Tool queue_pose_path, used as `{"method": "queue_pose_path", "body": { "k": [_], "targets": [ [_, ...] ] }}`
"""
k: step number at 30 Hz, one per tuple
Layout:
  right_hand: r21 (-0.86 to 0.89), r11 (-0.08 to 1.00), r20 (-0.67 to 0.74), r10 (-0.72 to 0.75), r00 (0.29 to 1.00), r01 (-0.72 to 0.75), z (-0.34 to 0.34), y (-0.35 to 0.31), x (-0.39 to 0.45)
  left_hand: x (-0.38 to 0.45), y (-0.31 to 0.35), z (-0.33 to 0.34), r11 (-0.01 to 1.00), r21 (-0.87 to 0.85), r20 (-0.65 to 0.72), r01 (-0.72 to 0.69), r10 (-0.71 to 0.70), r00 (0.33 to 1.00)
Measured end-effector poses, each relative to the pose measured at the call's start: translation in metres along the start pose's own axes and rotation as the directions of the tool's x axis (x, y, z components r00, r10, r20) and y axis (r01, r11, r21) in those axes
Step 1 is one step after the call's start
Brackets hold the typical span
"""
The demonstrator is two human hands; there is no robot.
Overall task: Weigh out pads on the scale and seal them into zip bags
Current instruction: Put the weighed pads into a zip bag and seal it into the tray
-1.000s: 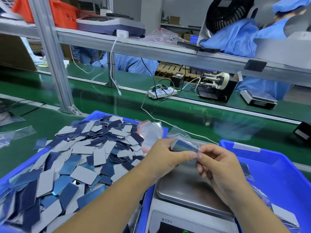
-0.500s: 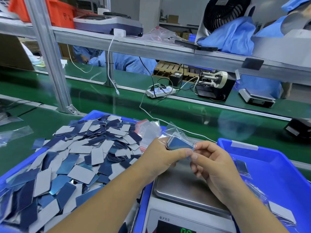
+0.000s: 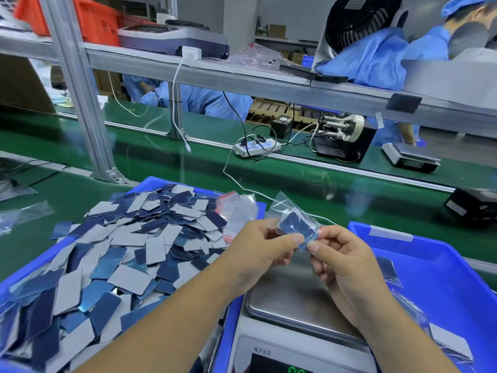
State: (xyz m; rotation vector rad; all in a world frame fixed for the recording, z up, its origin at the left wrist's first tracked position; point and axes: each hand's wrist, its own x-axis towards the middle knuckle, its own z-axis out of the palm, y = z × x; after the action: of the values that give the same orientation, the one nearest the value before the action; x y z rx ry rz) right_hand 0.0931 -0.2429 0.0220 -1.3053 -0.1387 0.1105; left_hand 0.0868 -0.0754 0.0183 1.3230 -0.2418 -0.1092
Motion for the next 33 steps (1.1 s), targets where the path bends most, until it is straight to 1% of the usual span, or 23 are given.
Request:
{"method": "queue_pose_path", "body": {
  "k": [5,10,15,16,19,22,24,25,28,31,32,33],
  "targets": [
    [0.017,1.0,-0.007,-0.023,1.0,0.023,0.003,-0.0003,-0.0014,0.0022,-0.005,0.0017,0.999,0.042,-0.041,0.028,-0.027,0.999],
    [-0.088,0.992,-0.022,-0.097,0.995,0.095,0.0,0.0012,-0.0016,0.0017,-0.0048,0.0003,0.999,0.016,0.001,0.032,-0.032,0.999],
    [-0.121,0.984,0.064,-0.123,0.99,0.13,-0.0013,-0.0032,-0.0049,0.0005,-0.0021,0.0007,0.999,-0.007,0.008,0.053,-0.053,0.999],
    [-0.135,0.98,0.054,-0.137,0.989,0.143,-0.0008,-0.0025,-0.0048,0.0003,-0.0021,0.0006,0.999,0.002,0.002,0.051,-0.051,0.999],
    [-0.241,0.95,-0.034,-0.212,0.977,0.198,-0.0004,0.0012,-0.0027,-0.0006,-0.0039,0.0022,0.996,0.051,0.007,0.073,-0.073,0.997],
    [-0.333,0.908,-0.088,-0.298,0.95,0.254,-0.0038,0.0017,0.0003,-0.0009,-0.005,0.0026,0.993,0.017,0.029,0.118,-0.119,0.993],
    [-0.39,0.863,-0.092,-0.384,0.919,0.322,-0.0055,-0.0005,0.0002,-0.0009,-0.0024,0.0016,0.993,0.013,0.025,0.115,-0.115,0.993],
    [-0.441,0.824,-0.083,-0.432,0.898,0.356,-0.006,-0.0004,0.0003,-0.0008,-0.0013,0.0008,0.994,0.052,0.022,0.098,-0.099,0.995],
    [-0.608,0.667,-0.019,-0.554,0.832,0.431,-0.0047,0.0032,-0.0009,-0.0006,-0.0022,0.0001,0.986,0.16,0.017,0.05,-0.053,0.998],
    [-0.644,0.547,0.051,-0.667,0.744,0.535,-0.005,0.0036,-0.0034,-0.0001,-0.0036,0.0002,0.986,0.164,-0.027,0.011,-0.007,1.0],
    [-0.651,0.503,0.092,-0.691,0.717,0.569,-0.0049,0.0027,-0.0042,-0.0004,-0.0028,-0.0001,0.989,0.15,-0.018,-0.009,0.012,1.0],
    [-0.656,0.471,0.137,-0.695,0.706,0.591,-0.0049,0.0018,-0.0046,-0.0006,-0.0018,-0.0005,0.99,0.137,-0.002,-0.023,0.023,1.0]
  ]
}}
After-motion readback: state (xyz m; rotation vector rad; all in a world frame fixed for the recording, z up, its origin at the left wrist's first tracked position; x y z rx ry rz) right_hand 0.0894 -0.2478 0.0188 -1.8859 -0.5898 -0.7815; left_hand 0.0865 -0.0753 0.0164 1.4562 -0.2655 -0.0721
